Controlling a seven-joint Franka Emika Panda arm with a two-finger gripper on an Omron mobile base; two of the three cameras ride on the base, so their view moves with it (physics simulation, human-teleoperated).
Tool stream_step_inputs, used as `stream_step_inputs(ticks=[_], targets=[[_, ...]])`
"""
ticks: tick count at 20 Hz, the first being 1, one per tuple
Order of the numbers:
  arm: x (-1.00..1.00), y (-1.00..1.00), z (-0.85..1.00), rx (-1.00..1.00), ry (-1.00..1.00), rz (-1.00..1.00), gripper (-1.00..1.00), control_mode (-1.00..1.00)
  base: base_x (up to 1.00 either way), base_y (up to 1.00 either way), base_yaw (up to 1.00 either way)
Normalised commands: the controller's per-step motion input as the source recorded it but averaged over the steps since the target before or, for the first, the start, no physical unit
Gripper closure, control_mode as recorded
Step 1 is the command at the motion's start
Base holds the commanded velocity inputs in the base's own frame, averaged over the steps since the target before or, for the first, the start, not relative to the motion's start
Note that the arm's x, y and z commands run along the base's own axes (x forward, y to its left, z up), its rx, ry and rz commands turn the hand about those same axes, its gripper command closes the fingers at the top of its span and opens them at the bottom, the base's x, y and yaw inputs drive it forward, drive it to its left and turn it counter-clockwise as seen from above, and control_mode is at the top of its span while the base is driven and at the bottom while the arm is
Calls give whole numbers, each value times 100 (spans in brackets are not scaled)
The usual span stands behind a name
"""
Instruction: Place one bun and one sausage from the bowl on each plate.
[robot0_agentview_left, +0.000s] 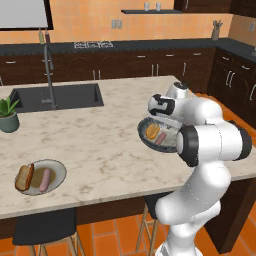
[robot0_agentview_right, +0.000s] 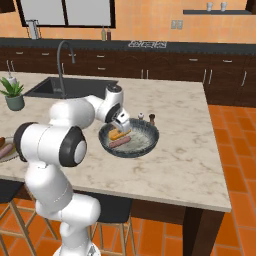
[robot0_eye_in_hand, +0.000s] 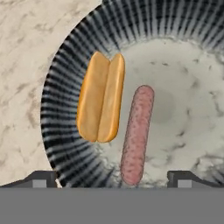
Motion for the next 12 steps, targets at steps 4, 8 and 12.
stream_step_inputs(ticks=[4, 8, 12], targets=[[49, 0, -46, 1, 10, -3, -100, -100, 0, 0, 0], [31, 0, -66, 1, 3, -2, -100, -100, 0, 0, 0], [35, 0, -39, 0, 0, 0, -100, -100, 0, 0, 0]])
